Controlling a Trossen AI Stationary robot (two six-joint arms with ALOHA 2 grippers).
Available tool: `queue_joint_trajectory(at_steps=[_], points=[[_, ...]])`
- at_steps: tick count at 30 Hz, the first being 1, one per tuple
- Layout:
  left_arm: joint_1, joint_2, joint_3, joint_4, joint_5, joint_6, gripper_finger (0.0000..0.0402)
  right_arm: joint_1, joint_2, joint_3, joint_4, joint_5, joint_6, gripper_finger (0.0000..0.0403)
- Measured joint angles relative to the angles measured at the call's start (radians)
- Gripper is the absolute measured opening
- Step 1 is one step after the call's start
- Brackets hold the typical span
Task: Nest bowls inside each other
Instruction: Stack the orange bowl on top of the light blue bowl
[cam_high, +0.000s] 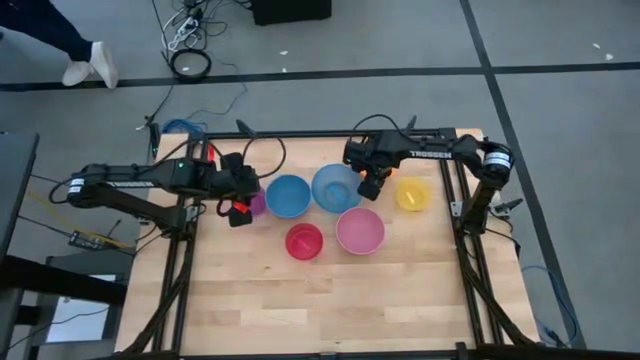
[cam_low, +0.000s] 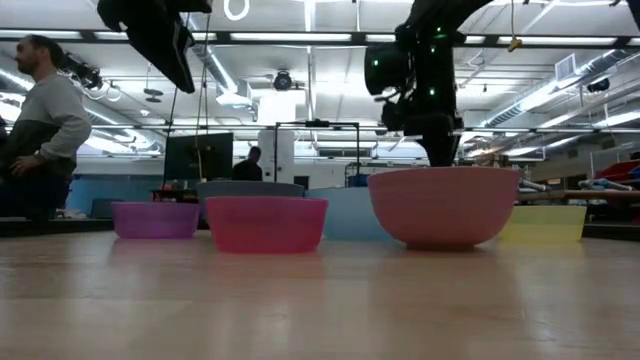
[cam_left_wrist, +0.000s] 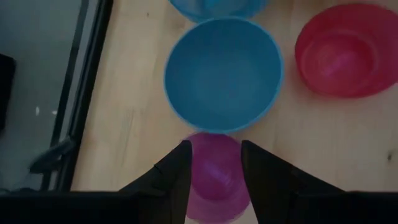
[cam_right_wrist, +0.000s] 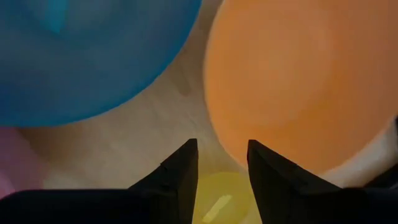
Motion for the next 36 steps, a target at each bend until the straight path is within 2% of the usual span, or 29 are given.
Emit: queue_joint_trajectory(at_steps=[15,18,22,26,33,36], points=[[0.000,-0.085,-0.004,0.004,0.003,-0.027,0.0147,-0.054,0.013,-0.198,0.334,-0.009,-0.056,0.0121],[0.000,-0.085,-0.004,0.012,0.003,-0.027,0.0147,-0.062,0.013,-0.205,0.326,-0.006,-0.059,0.0096],[0.000,-0.085,-0.004,0.013,-0.003,-0.027,0.0147,-0.065,0.007,-0.205,0.284,0.000,-0.074,0.0019],[0.000,-0.085,-0.004,0.020,-0.008,-0.027,0.0147,-0.063,-0.006,-0.205,0.262,0.021,-0.066,0.0005],[0.000,-0.085,-0.004,0.040,-0.011,-0.027,0.0147,-0.062,-0.135,-0.205,0.251,0.101,-0.074,0.0001],[0.000,-0.085,-0.004,0.051,-0.026,-0.027,0.0147,-0.049,-0.227,-0.205,0.294,0.066,-0.065,0.0001]])
